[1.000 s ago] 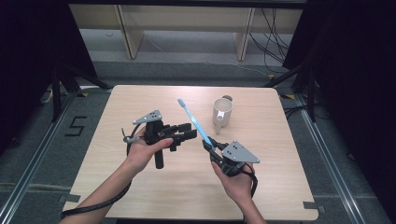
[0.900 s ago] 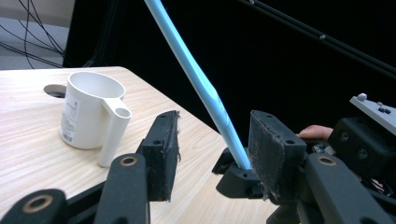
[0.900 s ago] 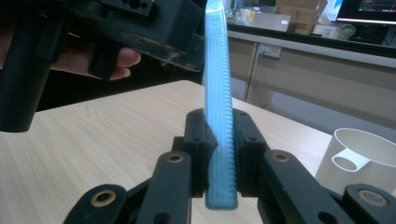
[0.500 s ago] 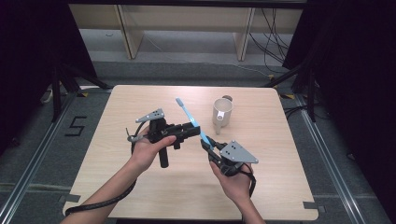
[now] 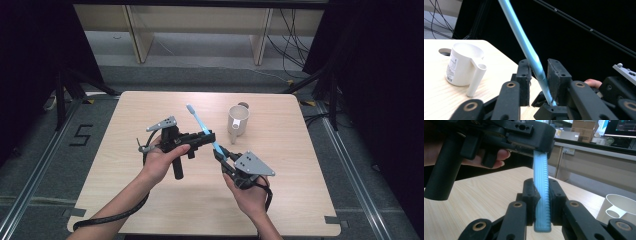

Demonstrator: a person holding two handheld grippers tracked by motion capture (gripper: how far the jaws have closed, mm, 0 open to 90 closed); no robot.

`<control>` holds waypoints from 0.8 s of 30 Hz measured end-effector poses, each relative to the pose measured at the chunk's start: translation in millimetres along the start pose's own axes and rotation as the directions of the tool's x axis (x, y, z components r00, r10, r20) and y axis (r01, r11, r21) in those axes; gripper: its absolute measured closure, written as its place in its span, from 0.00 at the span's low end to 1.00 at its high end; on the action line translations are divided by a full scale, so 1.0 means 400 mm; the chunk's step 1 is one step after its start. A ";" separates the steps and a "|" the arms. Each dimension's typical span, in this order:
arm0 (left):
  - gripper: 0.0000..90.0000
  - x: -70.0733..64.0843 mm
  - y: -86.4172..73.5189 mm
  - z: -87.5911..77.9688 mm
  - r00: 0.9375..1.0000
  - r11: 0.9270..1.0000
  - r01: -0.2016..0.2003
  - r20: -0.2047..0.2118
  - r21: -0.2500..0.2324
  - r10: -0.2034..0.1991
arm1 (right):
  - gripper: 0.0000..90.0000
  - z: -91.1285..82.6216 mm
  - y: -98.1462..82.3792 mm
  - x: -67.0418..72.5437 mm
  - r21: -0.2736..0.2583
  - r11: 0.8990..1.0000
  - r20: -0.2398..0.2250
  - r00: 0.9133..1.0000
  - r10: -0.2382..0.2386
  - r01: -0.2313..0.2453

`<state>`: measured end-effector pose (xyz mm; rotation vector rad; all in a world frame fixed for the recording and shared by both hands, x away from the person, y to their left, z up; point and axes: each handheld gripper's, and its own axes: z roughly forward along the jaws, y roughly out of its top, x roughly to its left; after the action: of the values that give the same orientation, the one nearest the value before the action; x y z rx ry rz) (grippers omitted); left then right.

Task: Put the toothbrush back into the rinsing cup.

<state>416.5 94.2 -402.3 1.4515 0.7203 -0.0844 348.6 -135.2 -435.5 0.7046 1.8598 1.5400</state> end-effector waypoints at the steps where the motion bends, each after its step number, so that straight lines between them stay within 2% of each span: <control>1: 0.82 0.000 0.000 0.000 1.000 1.000 -0.001 0.003 0.000 0.001 | 0.88 0.000 0.000 0.000 0.000 1.000 0.000 1.000 -0.001 0.001; 2: 0.82 0.000 0.000 0.000 1.000 1.000 0.000 0.004 -0.002 0.000 | 0.88 0.001 -0.002 0.006 -0.005 0.999 0.002 0.999 0.033 -0.033; 3: 0.83 -0.001 0.001 0.000 1.000 1.000 0.002 0.006 -0.003 -0.002 | 0.88 -0.001 -0.002 0.008 0.003 0.999 -0.001 0.999 0.044 -0.044; 5: 0.85 -0.003 0.001 0.001 1.000 1.000 0.008 0.013 -0.008 -0.008 | 0.88 0.001 -0.003 0.008 0.000 0.999 -0.002 0.999 0.044 -0.044; 7: 0.86 -0.007 0.003 0.002 1.000 1.000 0.007 0.019 -0.009 -0.007 | 0.88 0.004 -0.003 0.003 -0.018 1.000 -0.003 1.000 0.017 -0.017; 8: 0.87 -0.010 0.004 0.002 1.000 1.000 0.002 0.025 -0.006 -0.002 | 0.88 0.003 -0.004 0.006 -0.005 0.999 -0.003 0.999 0.038 -0.038; 9: 0.89 -0.013 0.006 0.002 1.000 1.000 -0.008 0.029 -0.002 0.008 | 0.87 0.004 -0.004 0.005 0.000 1.000 -0.003 1.000 0.030 -0.030; 10: 0.90 -0.018 0.007 0.003 0.999 1.000 -0.022 0.028 0.000 0.022 | 0.87 0.004 -0.005 0.007 0.010 0.999 -0.003 0.999 0.042 -0.042; 11: 0.92 -0.023 0.008 0.003 0.998 0.999 -0.053 0.020 0.004 0.053 | 0.84 0.007 -0.005 0.007 0.015 0.999 -0.005 0.999 0.038 -0.038; 13: 0.92 -0.034 0.013 0.004 0.994 0.994 -0.111 -0.006 0.019 0.111 | 0.76 0.011 -0.007 0.010 0.040 0.998 -0.019 0.999 0.050 -0.049; 15: 0.92 -0.041 0.017 0.002 0.988 0.988 -0.151 -0.029 0.026 0.152 | 0.69 0.016 -0.009 0.010 0.041 0.998 -0.029 0.999 0.038 -0.037; 18: 0.92 -0.049 0.022 -0.002 0.972 0.975 -0.219 -0.082 0.045 0.223 | 0.63 0.011 -0.013 0.005 0.061 0.998 -0.022 0.999 0.028 -0.026; 19: 0.92 -0.051 0.024 -0.004 0.963 0.968 -0.245 -0.099 0.054 0.250 | 0.61 0.009 -0.016 0.004 0.059 0.998 -0.030 0.999 0.038 -0.036; 21: 0.92 -0.053 0.026 -0.008 0.943 0.952 -0.297 -0.135 0.070 0.304 | 0.59 -0.002 -0.020 -0.004 0.080 0.996 -0.015 0.999 0.034 -0.033; 22: 0.92 -0.052 0.028 -0.010 0.937 0.948 -0.311 -0.145 0.071 0.318 | 0.59 -0.004 -0.024 -0.009 0.068 0.997 -0.011 0.999 0.042 -0.041; 23: 0.92 -0.053 0.028 -0.011 0.928 0.942 -0.329 -0.160 0.073 0.336 | 0.58 -0.013 -0.027 -0.015 0.089 0.995 0.010 0.999 0.041 -0.042; 24: 0.92 -0.052 0.030 -0.013 0.916 0.933 -0.352 -0.174 0.080 0.361 | 0.58 -0.018 -0.031 -0.022 0.093 0.995 0.016 0.999 0.045 -0.047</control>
<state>403.5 93.0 -381.4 1.6295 0.5949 0.3233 348.8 -148.8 -445.7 0.8037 1.9278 1.4805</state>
